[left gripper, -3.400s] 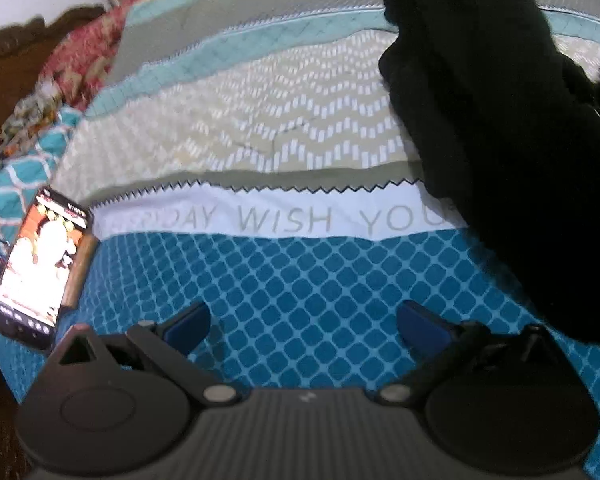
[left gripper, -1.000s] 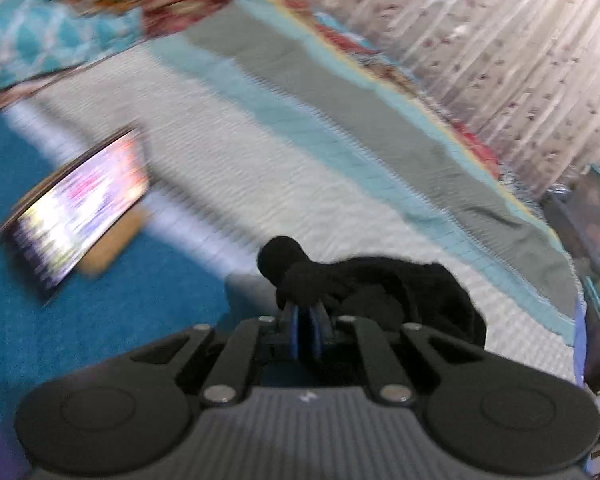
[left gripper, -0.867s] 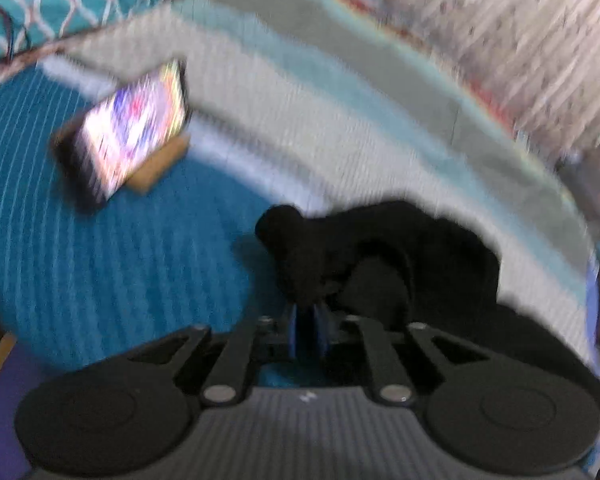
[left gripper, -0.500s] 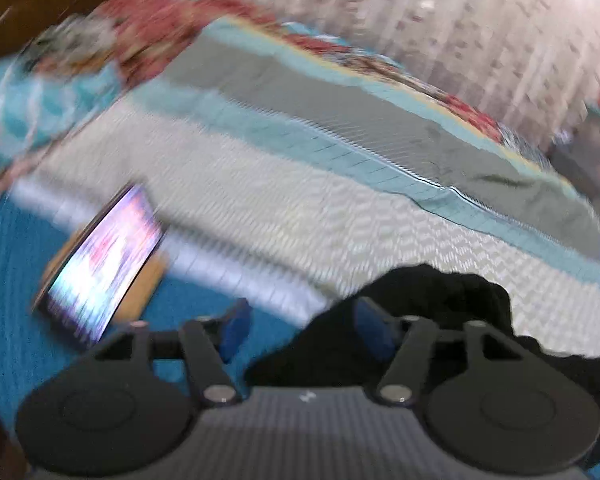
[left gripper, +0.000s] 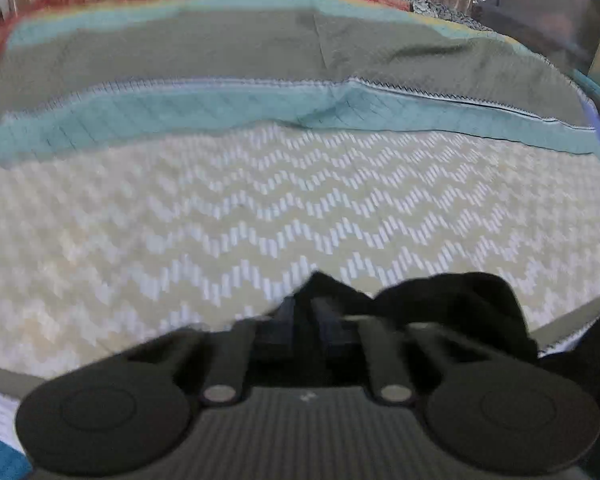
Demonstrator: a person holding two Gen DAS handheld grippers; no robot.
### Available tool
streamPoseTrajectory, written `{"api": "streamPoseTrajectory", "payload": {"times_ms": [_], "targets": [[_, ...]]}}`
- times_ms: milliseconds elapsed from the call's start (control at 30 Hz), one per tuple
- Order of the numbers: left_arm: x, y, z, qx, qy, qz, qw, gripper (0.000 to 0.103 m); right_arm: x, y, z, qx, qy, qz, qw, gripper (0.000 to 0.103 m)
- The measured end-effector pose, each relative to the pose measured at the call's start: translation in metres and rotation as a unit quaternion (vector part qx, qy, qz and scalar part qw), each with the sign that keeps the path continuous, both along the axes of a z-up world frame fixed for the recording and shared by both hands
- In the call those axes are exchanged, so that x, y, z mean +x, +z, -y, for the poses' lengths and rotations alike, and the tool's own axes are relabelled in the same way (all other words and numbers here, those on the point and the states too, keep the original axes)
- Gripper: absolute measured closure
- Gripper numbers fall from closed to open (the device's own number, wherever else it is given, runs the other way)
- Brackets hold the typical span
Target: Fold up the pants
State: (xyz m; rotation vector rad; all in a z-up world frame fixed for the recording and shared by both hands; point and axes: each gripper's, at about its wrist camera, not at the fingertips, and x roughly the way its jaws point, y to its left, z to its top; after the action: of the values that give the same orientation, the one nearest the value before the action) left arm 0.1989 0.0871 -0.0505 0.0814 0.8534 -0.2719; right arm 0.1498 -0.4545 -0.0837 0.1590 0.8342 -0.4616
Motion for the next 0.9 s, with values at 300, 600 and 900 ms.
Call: {"api": "streamPoseTrajectory", "payload": {"times_ms": [300,600,900], "targets": [[-0.038,0.058,-0.125,-0.038,0.264,0.072,0.9611,0.084,-0.018,0.042,0.013,-0.035,-0.109,0.137,0.984,0.050],[-0.124,0.065,-0.160,-0.058,0.233,0.031,0.9703,0.020,-0.109,0.026,0.035,0.058,-0.175,0.182,0.966,0.049],[-0.164,0.001,-0.168,-0.231,0.245,-0.131,0.9324,0.020,-0.155,-0.001,0.017,0.176,-0.139,0.166,0.960,0.049]]}}
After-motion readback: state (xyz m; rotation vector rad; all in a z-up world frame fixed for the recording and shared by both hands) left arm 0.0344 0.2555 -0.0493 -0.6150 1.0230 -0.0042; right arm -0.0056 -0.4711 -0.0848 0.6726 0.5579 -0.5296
